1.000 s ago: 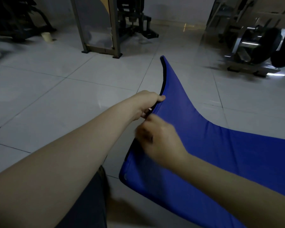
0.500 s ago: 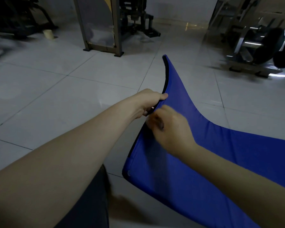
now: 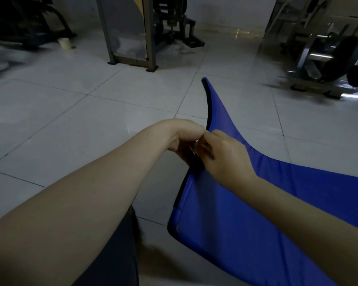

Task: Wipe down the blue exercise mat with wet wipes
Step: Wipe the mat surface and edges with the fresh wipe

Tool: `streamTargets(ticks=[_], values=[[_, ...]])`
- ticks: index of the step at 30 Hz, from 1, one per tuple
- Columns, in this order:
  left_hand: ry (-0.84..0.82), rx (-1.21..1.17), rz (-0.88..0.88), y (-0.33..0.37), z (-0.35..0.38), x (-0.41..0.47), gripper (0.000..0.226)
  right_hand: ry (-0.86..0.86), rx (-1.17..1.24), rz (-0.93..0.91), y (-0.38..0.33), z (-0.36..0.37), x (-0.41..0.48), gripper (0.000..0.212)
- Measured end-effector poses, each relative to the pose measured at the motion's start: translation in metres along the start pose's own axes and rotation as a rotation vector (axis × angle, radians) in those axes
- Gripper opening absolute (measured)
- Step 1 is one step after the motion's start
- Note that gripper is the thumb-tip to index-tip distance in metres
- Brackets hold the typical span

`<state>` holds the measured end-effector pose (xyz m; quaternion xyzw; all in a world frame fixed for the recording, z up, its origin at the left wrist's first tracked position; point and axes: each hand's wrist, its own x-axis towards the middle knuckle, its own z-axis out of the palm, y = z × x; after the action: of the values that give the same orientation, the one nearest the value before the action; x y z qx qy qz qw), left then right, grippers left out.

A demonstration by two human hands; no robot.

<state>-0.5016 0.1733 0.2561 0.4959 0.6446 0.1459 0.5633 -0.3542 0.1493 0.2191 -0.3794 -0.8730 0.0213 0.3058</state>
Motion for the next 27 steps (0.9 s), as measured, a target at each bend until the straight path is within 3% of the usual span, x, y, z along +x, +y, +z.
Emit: streamTargets(ticks=[4,7,9,12,15,17,21,23,27], values=[[0.137,-0.028,-0.044,-0.006,-0.005,0.008,0.029,-0.152,0.168,-0.125,-0.034,0.003,-0.032,0.005],[0.221,-0.066,-0.036,-0.011,-0.008,0.012,0.031,-0.347,0.224,-0.349,-0.065,0.002,-0.057,0.015],[0.224,-0.051,-0.003,-0.011,-0.009,0.011,0.027,-0.373,0.178,-0.439,-0.06,0.0,-0.051,0.02],[0.177,-0.006,0.045,-0.007,-0.009,0.005,0.009,-0.173,0.117,-0.244,-0.021,-0.007,-0.014,0.016],[0.177,-0.001,0.054,-0.003,-0.006,0.004,0.007,-0.035,0.094,-0.02,0.009,-0.012,0.003,0.007],[0.212,-0.032,0.053,-0.003,-0.006,0.008,0.006,-0.094,0.173,-0.045,-0.005,-0.01,-0.007,0.008],[0.26,-0.073,0.04,-0.009,-0.008,0.014,0.022,-0.418,0.343,-0.338,-0.054,-0.011,-0.039,0.01],[0.273,-0.091,0.051,-0.01,-0.008,0.013,0.024,-0.479,0.352,-0.38,-0.055,-0.014,-0.037,0.017],[0.342,-0.134,0.091,-0.005,-0.008,0.011,0.02,-0.196,0.292,-0.12,-0.021,-0.019,-0.004,0.016]])
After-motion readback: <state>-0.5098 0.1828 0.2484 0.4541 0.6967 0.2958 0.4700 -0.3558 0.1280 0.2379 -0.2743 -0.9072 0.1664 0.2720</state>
